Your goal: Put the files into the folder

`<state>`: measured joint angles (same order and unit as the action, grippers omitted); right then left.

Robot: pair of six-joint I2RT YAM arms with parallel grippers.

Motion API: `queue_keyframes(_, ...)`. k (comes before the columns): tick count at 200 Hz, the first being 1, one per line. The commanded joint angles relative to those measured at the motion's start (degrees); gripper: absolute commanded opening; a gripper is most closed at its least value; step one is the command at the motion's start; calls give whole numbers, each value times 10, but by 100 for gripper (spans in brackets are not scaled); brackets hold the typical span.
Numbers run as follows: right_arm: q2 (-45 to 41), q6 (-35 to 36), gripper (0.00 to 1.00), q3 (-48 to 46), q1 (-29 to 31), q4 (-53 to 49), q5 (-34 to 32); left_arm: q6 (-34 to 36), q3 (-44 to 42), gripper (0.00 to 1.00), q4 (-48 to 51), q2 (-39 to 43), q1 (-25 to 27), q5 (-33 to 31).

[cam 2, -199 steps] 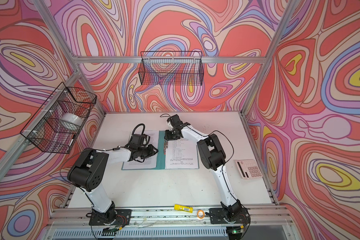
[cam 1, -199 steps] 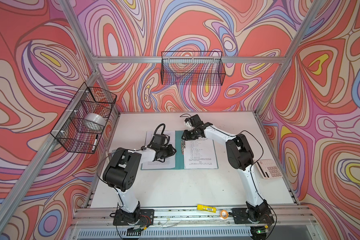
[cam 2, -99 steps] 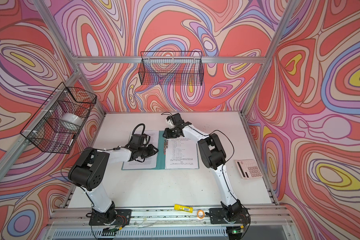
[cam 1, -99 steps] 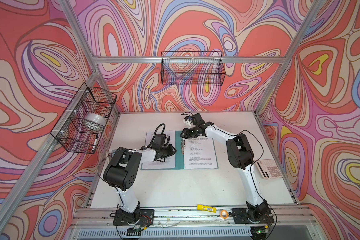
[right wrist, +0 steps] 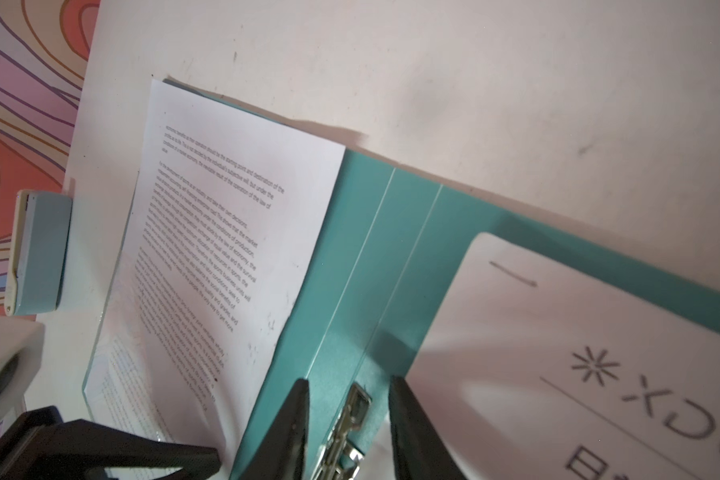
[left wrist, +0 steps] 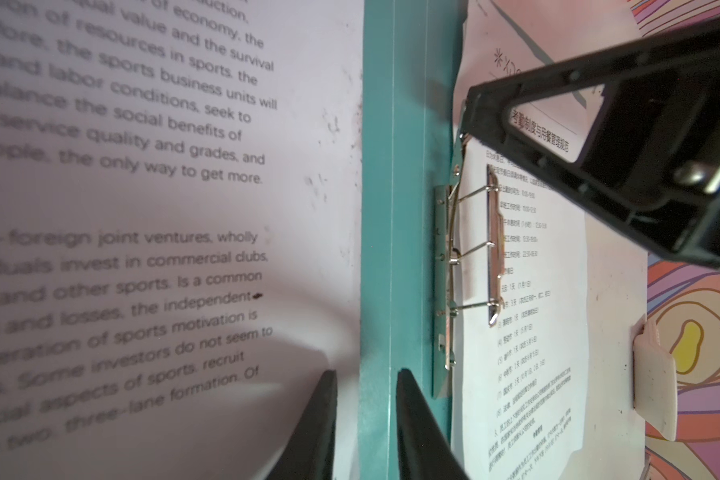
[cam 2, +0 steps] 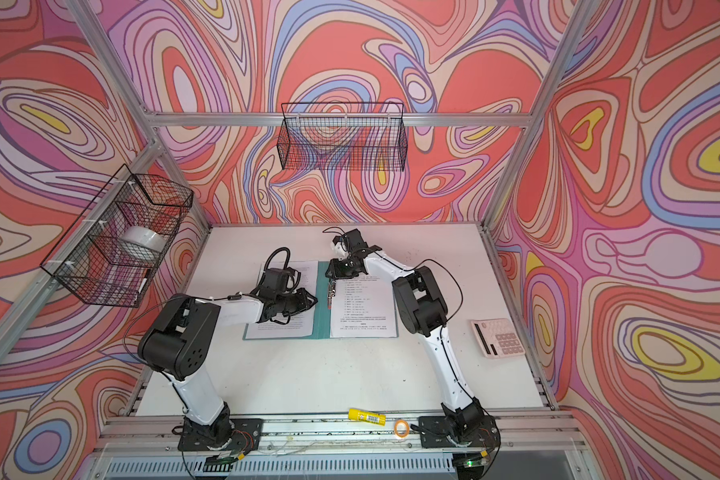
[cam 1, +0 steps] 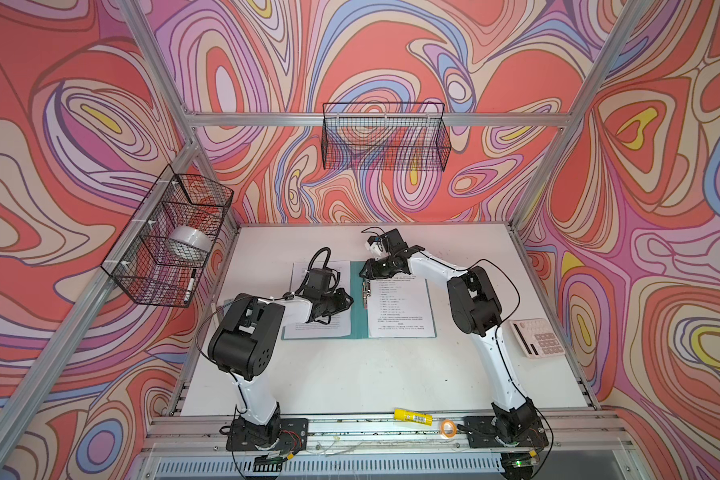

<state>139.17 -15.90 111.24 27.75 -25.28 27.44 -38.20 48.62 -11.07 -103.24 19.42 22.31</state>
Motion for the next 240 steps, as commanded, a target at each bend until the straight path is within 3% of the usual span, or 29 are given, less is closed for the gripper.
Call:
queue_keyframes(1,15,11,34,22,-2,-6,10,0,-11,26,3,-16,-1,0)
queue_keyframes(128,29,18,33,40,-2,-20,42,-1,-7,23,1,-28,-2,3)
queue_keyframes(240,21,21,33,41,-2,-18,49,31,-2,21,97,22,-2,-70)
